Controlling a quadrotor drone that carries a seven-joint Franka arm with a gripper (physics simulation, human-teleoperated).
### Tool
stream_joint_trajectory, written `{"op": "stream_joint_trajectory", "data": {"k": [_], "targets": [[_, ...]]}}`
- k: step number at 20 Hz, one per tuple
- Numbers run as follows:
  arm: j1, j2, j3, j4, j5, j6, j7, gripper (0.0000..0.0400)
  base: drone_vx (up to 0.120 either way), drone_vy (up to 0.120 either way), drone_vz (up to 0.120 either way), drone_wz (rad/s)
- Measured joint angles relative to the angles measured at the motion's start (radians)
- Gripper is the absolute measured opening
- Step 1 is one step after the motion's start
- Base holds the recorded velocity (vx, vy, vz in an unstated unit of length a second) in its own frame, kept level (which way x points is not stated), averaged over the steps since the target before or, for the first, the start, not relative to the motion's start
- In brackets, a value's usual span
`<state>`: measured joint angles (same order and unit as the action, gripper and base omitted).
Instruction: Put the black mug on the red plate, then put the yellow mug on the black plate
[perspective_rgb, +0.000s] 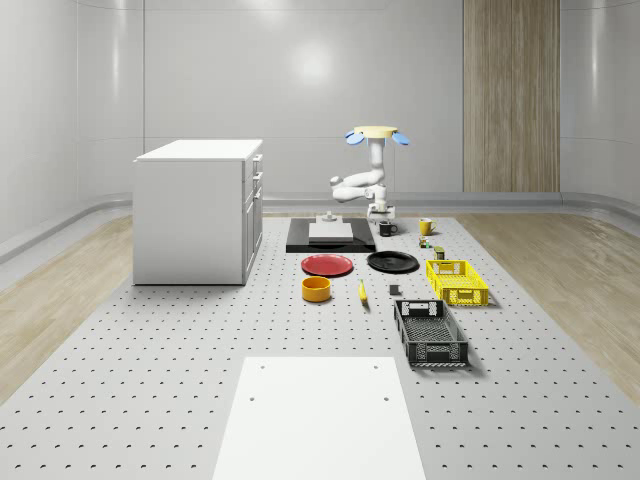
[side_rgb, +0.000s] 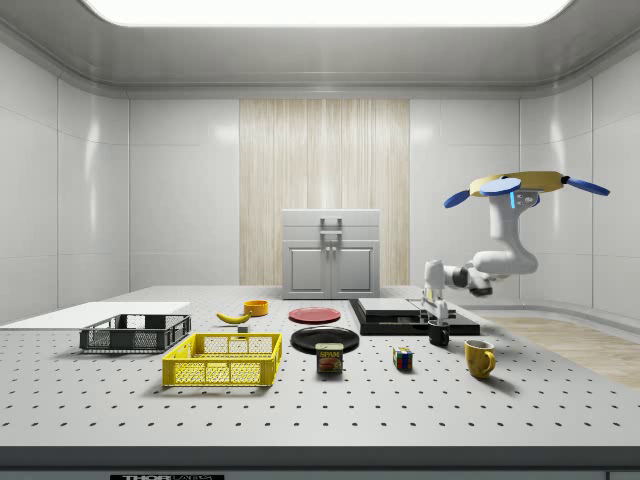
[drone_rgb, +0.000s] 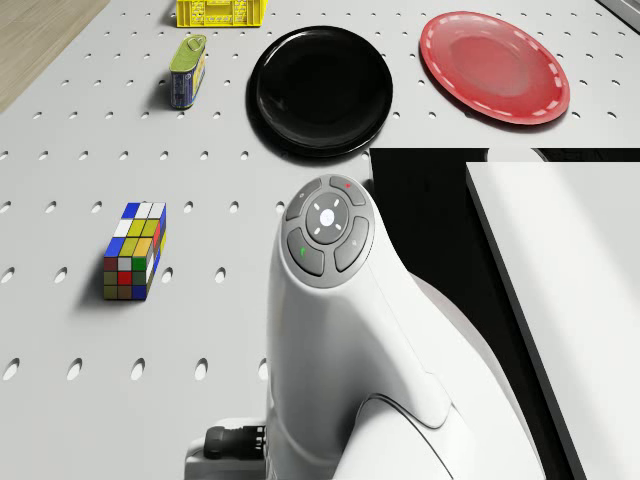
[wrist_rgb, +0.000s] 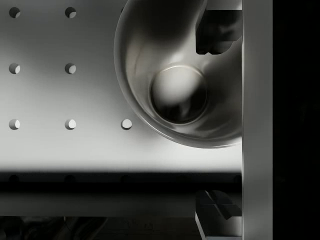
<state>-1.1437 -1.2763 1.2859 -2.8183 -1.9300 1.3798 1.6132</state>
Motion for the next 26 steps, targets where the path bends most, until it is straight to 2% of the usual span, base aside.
{"op": "stream_joint_trajectory", "data": {"k": [18,19,21,23,26], "targets": [[-0.007,-0.067,-0.019,0.007,0.002,0.072,0.006,0.04,0.0,0.0,0.0,0.0],[-0.007,-0.07,-0.019,0.007,0.003,0.075,0.006,0.0336,0.0,0.0,0.0,0.0],[-0.009,-0.076,-0.018,0.007,0.006,0.08,0.008,0.0247,0.0,0.0,0.0,0.0],[-0.01,-0.081,-0.018,0.007,0.008,0.085,0.009,0.0193,0.0,0.0,0.0,0.0],[-0.012,-0.089,-0.017,0.007,0.012,0.092,0.012,0.0149,0.0,0.0,0.0,0.0]]}}
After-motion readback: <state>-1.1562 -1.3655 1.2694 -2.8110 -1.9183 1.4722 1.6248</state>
